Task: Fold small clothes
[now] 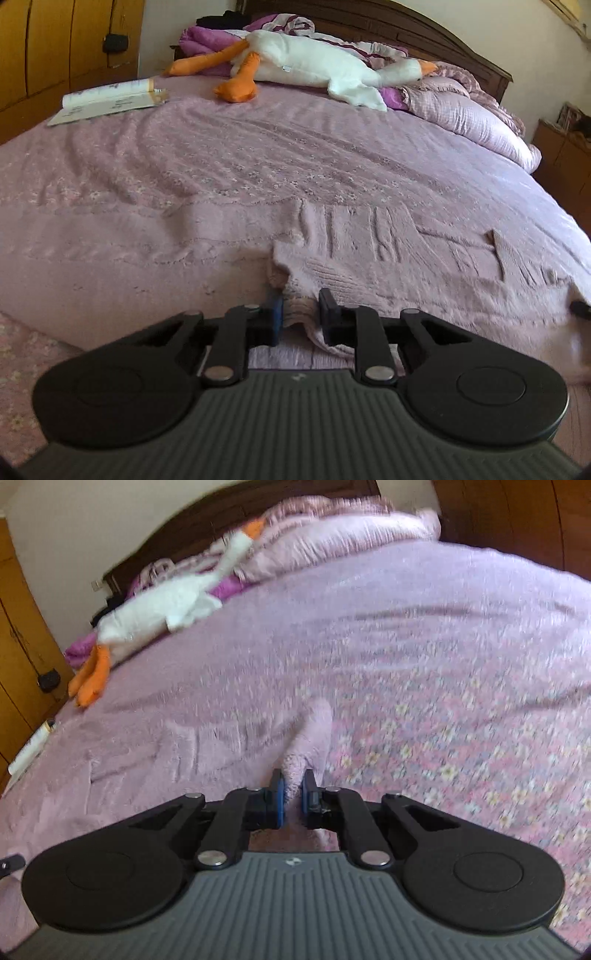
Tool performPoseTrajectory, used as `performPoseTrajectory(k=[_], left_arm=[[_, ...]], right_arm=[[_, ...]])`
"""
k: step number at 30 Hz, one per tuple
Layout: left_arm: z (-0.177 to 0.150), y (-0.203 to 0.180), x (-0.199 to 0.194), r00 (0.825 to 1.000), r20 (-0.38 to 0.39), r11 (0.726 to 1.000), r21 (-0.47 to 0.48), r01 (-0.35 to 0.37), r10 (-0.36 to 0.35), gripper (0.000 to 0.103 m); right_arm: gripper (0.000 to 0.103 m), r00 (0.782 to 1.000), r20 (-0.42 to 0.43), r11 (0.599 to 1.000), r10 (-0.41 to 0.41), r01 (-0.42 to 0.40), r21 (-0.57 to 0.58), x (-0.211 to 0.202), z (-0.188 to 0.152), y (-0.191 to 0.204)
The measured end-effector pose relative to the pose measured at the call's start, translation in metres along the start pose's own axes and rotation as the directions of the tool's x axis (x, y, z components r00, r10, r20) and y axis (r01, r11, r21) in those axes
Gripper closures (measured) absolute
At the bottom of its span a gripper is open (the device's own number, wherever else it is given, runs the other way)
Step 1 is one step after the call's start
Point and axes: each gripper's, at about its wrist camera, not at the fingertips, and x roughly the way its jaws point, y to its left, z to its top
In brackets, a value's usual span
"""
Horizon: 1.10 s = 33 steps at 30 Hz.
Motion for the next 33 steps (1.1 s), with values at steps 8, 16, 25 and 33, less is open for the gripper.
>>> performPoseTrajectory(k=[8, 16, 25, 33], left_arm=[[-0.003, 0.002, 0.009, 0.997, -0.038, 0.997, 0.034, -0.071, 0.072, 0.079], [0.002, 0.006, -0.007, 0.997, -0.047, 0.998, 0.016, -0.06, 0.061, 0.047], [0.021, 0.043, -0.046, 0.989, -0.026, 0.989, -0.035, -0.145, 0.144, 0.038], [0.044, 0.097, -0.088, 0.963, 0.006, 0.962, -0.045, -0.269, 0.27, 0.038]], right_arm=[[0.093, 0.994, 0.014, 0.991, -0.106, 0.106, -0.083, 0.02, -0.006, 0.005], [0.05, 0.998, 0.014, 0.998, -0.058, 0.058, -0.02, -0.001, -0.003, 0.0], [0.035, 0.999, 0.028, 0.997, 0.045, -0.043, -0.07, -0.07, -0.006, 0.04], [0.024, 0.988, 0.0, 0.982, 0.158, -0.157, -0.108, -0.116, -0.03, 0.085]])
